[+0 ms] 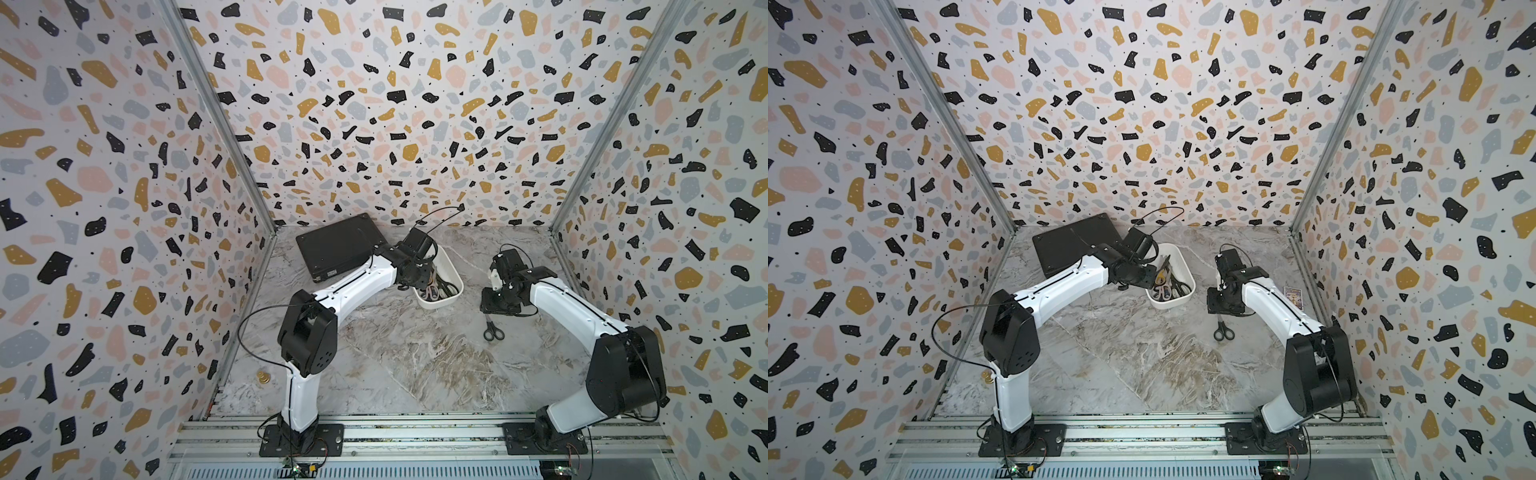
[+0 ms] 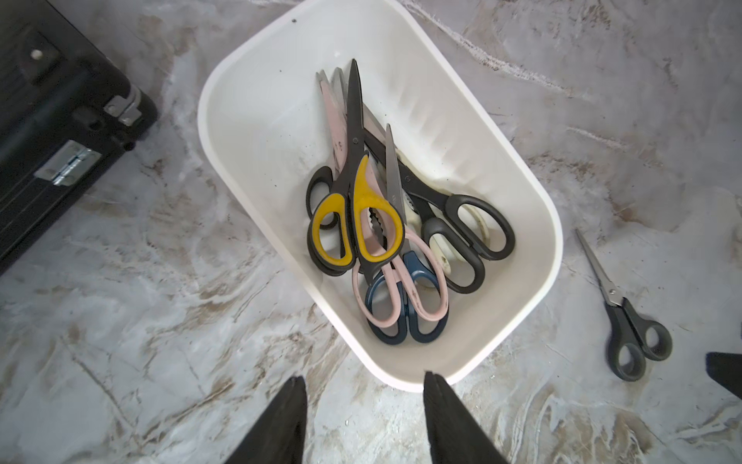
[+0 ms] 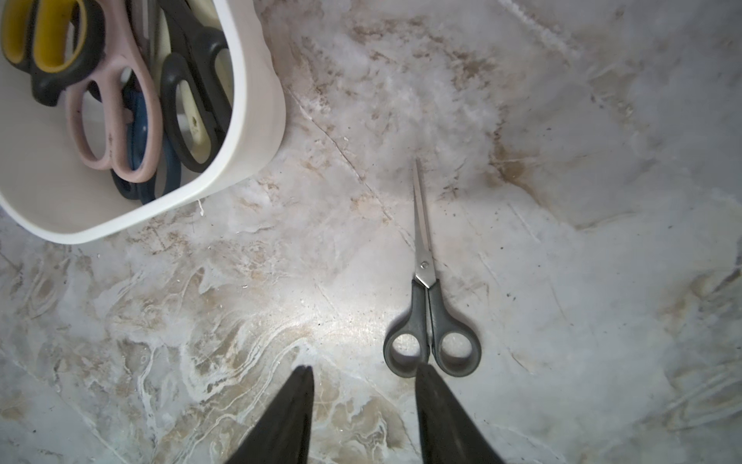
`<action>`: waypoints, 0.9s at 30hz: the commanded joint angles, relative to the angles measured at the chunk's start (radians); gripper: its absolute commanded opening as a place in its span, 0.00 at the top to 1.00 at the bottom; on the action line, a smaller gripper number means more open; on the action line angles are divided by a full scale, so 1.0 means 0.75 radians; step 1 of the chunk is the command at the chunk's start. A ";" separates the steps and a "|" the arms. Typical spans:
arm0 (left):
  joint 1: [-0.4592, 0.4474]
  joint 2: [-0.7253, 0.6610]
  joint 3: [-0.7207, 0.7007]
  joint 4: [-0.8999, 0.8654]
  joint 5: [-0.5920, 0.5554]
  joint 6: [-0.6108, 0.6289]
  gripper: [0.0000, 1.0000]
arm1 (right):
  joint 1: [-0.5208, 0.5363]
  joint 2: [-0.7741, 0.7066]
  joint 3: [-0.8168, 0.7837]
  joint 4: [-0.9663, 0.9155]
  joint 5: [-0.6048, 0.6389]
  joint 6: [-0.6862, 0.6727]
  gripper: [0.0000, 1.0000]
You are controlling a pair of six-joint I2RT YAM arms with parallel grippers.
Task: Take the scissors out of the storage box
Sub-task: Pick up the scissors from the storage box.
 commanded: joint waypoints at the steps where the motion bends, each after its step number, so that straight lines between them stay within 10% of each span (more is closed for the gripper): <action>1: 0.008 0.030 0.056 -0.016 0.032 0.030 0.49 | -0.004 -0.003 0.058 0.014 0.024 -0.025 0.51; 27: 0.078 0.304 0.239 0.023 0.128 0.018 0.56 | -0.005 0.054 0.081 0.082 -0.020 -0.030 0.49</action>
